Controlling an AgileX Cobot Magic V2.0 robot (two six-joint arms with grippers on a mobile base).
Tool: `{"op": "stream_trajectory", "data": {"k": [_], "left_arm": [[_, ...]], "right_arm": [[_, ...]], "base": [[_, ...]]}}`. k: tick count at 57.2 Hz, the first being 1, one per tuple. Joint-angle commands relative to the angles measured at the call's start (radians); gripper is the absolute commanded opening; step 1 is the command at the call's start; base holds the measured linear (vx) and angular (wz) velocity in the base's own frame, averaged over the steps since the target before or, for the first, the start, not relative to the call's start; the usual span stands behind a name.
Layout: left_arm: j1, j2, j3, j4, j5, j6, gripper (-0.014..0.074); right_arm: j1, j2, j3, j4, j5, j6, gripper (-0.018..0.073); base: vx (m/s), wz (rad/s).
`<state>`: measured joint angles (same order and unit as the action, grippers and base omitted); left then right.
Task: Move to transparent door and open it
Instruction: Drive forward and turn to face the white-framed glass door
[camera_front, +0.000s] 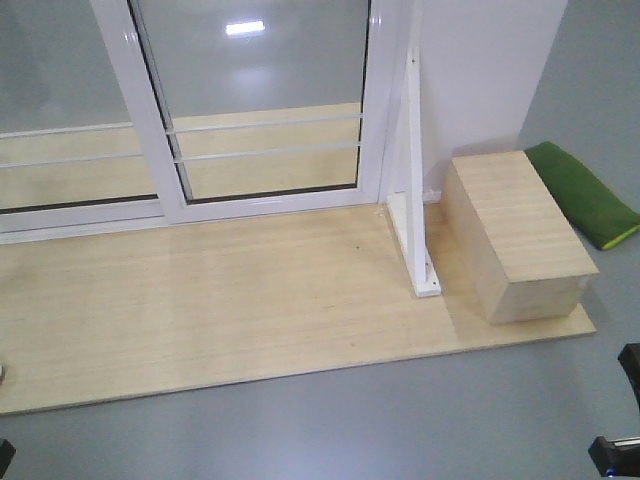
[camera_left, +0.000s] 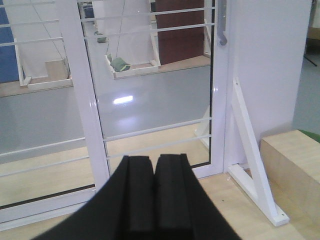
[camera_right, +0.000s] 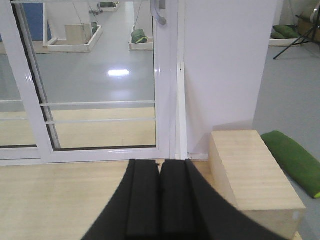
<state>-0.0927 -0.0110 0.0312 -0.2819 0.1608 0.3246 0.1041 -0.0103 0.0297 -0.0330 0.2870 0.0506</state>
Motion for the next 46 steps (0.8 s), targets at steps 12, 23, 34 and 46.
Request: {"op": "stream_trajectory", "data": {"k": [12, 23, 34, 46], "left_arm": [[0.001, -0.014, 0.015, -0.004, -0.082, -0.001, -0.0003], [0.001, -0.014, 0.015, -0.004, -0.082, -0.001, -0.0003], [0.001, -0.014, 0.015, -0.004, -0.082, -0.001, -0.0003], [0.001, -0.014, 0.015, -0.004, -0.082, -0.001, -0.0003]], "right_arm": [[-0.006, -0.015, 0.005, -0.008, -0.083, -0.007, -0.0004], [-0.006, -0.015, 0.005, -0.008, -0.083, -0.007, -0.0004], [-0.006, -0.015, 0.005, -0.008, -0.083, -0.007, -0.0004], [-0.006, -0.015, 0.005, -0.008, -0.083, -0.007, -0.0004]], "base": [[0.53, 0.17], [0.51, 0.2], [0.49, 0.21], [0.42, 0.12]]}}
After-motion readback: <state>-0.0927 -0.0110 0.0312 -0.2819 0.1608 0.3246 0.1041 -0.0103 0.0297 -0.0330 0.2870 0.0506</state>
